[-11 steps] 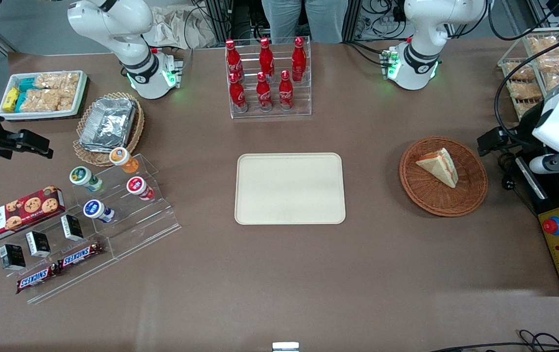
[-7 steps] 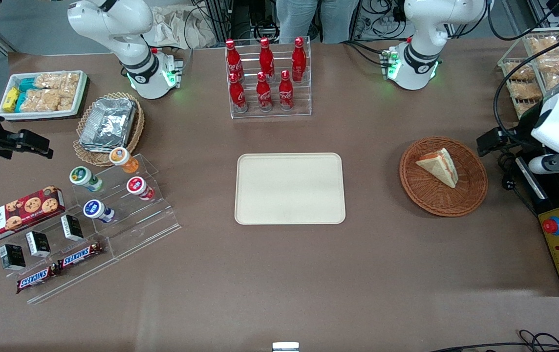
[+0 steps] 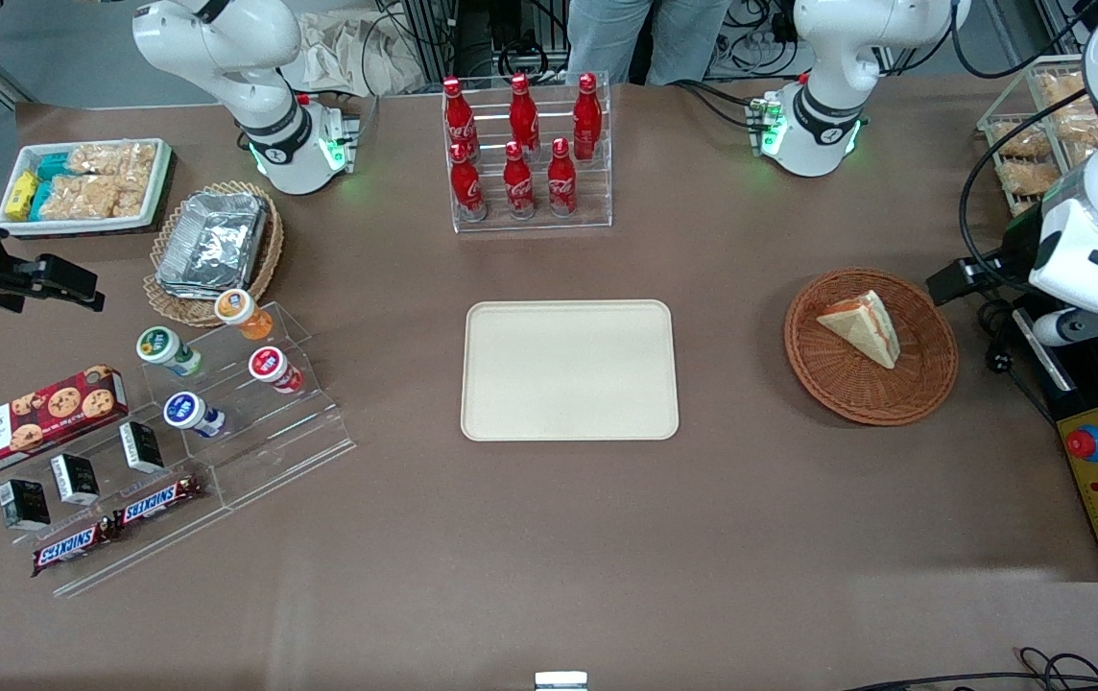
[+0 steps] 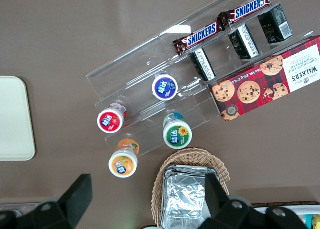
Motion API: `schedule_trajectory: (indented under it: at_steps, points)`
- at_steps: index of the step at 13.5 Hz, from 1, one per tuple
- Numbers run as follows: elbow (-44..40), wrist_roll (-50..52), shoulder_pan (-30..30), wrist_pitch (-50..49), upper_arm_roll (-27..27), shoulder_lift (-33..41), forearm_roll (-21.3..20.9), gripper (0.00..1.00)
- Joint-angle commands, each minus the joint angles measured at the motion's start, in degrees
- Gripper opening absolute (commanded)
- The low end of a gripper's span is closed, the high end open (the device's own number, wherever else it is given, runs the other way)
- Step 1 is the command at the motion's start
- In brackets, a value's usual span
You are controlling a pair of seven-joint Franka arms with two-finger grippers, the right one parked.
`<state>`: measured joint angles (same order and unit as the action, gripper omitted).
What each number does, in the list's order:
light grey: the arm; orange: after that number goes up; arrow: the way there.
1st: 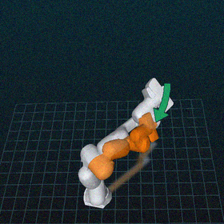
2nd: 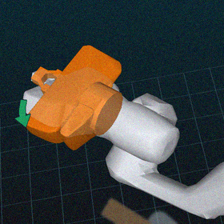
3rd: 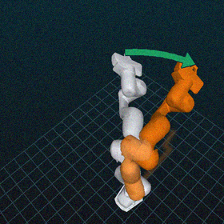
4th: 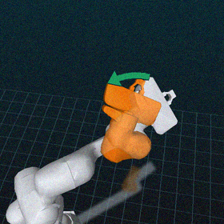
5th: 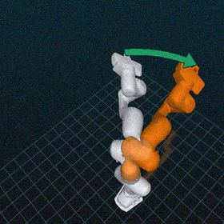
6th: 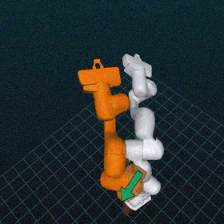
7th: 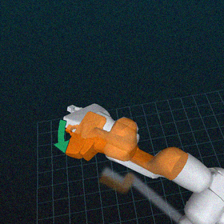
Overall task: Place sandwich from basket to tray
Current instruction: 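Lower the open left gripper over the sandwich in the wicker basket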
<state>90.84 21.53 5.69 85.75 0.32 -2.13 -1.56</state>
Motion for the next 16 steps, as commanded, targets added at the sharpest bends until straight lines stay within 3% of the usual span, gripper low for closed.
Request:
schedule_trajectory:
  at_steps: [1,6,8,16]
  points:
    - [10.3,5.8,0.3,3.1,-0.1,7.7,-1.0,1.00]
    - [28.0,21.0,0.6,13.9,0.3,16.8,-0.7,1.00]
    - [34.4,22.7,0.6,16.8,0.8,19.8,-0.7,1.00]
    - [43.0,32.3,0.0,24.6,0.4,19.5,0.1,1.00]
